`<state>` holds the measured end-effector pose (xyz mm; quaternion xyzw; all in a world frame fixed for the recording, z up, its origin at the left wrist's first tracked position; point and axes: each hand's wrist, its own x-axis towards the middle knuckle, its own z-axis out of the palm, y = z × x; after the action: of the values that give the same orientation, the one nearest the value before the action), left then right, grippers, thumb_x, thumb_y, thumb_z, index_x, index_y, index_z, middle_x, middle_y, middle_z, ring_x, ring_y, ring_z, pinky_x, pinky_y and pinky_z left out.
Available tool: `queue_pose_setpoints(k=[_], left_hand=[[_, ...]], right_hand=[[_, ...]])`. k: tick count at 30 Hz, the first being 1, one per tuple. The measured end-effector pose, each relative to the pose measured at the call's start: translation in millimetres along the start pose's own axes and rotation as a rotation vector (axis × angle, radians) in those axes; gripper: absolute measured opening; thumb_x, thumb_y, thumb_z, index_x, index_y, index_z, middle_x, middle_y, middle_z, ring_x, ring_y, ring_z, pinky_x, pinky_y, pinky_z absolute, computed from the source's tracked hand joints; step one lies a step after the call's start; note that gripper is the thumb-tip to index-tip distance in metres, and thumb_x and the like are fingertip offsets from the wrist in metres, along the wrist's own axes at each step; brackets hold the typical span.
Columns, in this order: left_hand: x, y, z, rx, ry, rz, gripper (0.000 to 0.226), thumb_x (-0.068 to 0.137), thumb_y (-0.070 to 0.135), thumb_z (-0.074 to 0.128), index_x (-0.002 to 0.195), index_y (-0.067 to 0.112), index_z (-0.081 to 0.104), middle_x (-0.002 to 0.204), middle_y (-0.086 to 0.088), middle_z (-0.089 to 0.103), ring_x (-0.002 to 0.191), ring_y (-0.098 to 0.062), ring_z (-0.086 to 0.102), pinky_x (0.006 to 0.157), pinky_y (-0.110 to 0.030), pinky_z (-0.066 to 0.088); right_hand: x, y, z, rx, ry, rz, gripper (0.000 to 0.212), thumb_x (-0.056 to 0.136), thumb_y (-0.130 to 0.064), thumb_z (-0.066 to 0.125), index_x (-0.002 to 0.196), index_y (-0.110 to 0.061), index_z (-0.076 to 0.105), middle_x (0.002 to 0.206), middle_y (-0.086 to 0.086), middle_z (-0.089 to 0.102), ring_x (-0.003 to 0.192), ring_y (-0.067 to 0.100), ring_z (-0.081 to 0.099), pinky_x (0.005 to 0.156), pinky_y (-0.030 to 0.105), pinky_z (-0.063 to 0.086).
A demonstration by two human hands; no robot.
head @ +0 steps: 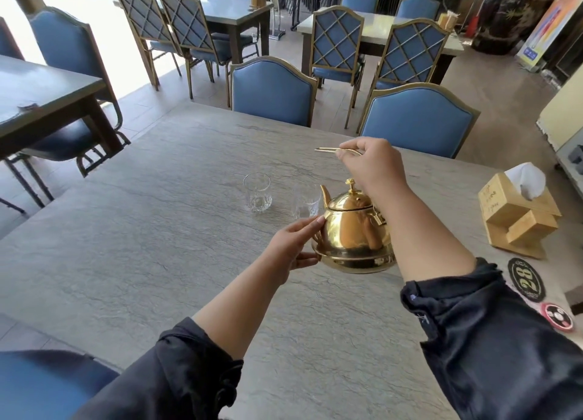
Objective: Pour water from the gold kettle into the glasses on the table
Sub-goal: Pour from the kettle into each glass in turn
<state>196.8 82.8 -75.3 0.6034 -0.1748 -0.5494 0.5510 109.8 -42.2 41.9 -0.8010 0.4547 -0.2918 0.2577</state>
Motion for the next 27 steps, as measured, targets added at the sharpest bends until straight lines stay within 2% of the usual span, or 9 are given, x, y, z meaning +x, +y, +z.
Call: queue_pose_setpoints(k=[2,5,8,14,19,27], left_hand=[[-1.1,-2.0,-0.9,-0.015,0.012,-0.008,0.043,0.084,0.049,0.070,0.122,0.029,0.069,0.136,-0.004,0.056,0.082,-0.027,0.069,0.085,-0.038,0.061],[-2.1,-4.4,-1.7,-0.037,0.023,-0.018,0.032,0.086,0.048,0.069,0.114,0.031,0.069,0.135,-0.004,0.058,0.078,-0.027,0.070,0.082,-0.037,0.062],[-1.9,-4.9,-2.1,-0.047,0.032,-0.023,0.026,0.087,0.048,0.068,0.106,0.032,0.069,0.133,-0.006,0.059,0.077,-0.028,0.070,0.080,-0.036,0.062],[2.3,-7.5,-4.1,-0.060,0.037,-0.040,0.039,0.086,0.050,0.068,0.115,0.024,0.071,0.127,-0.008,0.061,0.082,-0.031,0.071,0.082,-0.039,0.062],[1.8,-8.2,-3.0,-0.088,0.016,-0.032,0.033,0.087,0.048,0.068,0.107,0.022,0.072,0.114,-0.002,0.063,0.072,-0.027,0.072,0.075,-0.034,0.063],[2.6,-10.3,-2.6,-0.095,0.016,-0.025,0.048,0.088,0.048,0.067,0.123,0.015,0.068,0.113,-0.002,0.062,0.069,-0.026,0.073,0.071,-0.032,0.063]], right_hand=[[4.9,-3.2,6.0,-0.024,-0.050,0.004,0.028,0.092,-0.033,0.062,0.115,-0.017,0.070,0.100,0.001,0.070,0.066,0.008,0.054,0.056,0.020,0.039],[10.9,-8.6,12.6,-0.065,-0.101,0.015,0.029,0.093,-0.033,0.061,0.114,-0.017,0.071,0.102,0.002,0.071,0.078,0.015,0.058,0.065,0.024,0.043],[16.4,-10.7,17.2,-0.098,-0.122,0.020,0.028,0.093,-0.033,0.061,0.113,-0.017,0.072,0.106,0.004,0.071,0.084,0.015,0.055,0.071,0.027,0.045],[22.8,-14.7,22.4,-0.143,-0.161,0.031,0.025,0.093,-0.033,0.061,0.109,-0.018,0.073,0.101,0.003,0.070,0.086,0.018,0.060,0.074,0.031,0.053],[26.2,-17.4,22.6,-0.171,-0.204,0.035,0.026,0.091,-0.036,0.062,0.109,-0.020,0.073,0.101,0.003,0.070,0.089,0.022,0.063,0.075,0.034,0.055],[24.6,-18.5,19.7,-0.178,-0.214,0.030,0.027,0.092,-0.035,0.061,0.110,-0.020,0.073,0.103,0.004,0.070,0.090,0.023,0.064,0.075,0.033,0.055]])
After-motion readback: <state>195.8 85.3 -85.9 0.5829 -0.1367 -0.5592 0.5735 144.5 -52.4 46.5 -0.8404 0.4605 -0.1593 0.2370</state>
